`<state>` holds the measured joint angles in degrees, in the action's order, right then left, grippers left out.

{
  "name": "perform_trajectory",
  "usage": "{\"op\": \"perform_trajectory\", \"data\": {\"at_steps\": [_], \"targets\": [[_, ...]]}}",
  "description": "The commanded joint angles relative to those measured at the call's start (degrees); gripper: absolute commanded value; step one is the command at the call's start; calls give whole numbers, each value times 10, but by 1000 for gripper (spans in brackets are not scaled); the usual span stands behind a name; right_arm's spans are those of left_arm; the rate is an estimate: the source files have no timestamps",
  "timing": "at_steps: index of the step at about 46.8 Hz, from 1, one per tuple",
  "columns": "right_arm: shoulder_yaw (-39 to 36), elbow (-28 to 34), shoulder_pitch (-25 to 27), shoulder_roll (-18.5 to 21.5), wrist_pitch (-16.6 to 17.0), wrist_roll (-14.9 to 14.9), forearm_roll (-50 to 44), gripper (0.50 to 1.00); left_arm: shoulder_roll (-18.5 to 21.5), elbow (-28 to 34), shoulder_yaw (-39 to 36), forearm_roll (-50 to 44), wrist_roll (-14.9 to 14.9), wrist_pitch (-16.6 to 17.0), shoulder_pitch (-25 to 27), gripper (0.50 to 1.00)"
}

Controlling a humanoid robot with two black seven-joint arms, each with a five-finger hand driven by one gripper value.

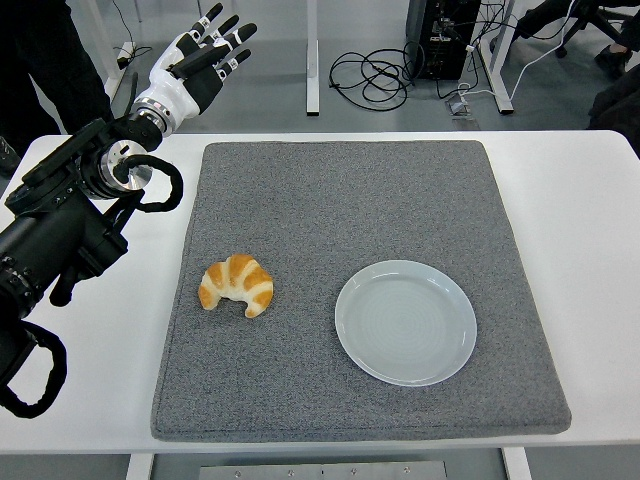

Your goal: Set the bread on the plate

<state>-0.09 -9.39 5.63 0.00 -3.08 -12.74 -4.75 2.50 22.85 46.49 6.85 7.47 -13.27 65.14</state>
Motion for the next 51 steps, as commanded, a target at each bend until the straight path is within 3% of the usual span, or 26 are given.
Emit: {"op": "perform_trajectory", "data": {"at_steps": [1, 40, 51], "targets": [[0, 0, 0, 0, 0, 0, 0, 1000, -4, 0, 0, 0, 0, 0, 1, 978], [0, 0, 0, 0, 0, 0, 0, 1000, 1, 0, 9, -3, 6, 4, 3, 978], [0, 0, 0, 0, 0, 0, 0, 1000, -15, 2, 0, 0, 8, 4, -4, 978]]}}
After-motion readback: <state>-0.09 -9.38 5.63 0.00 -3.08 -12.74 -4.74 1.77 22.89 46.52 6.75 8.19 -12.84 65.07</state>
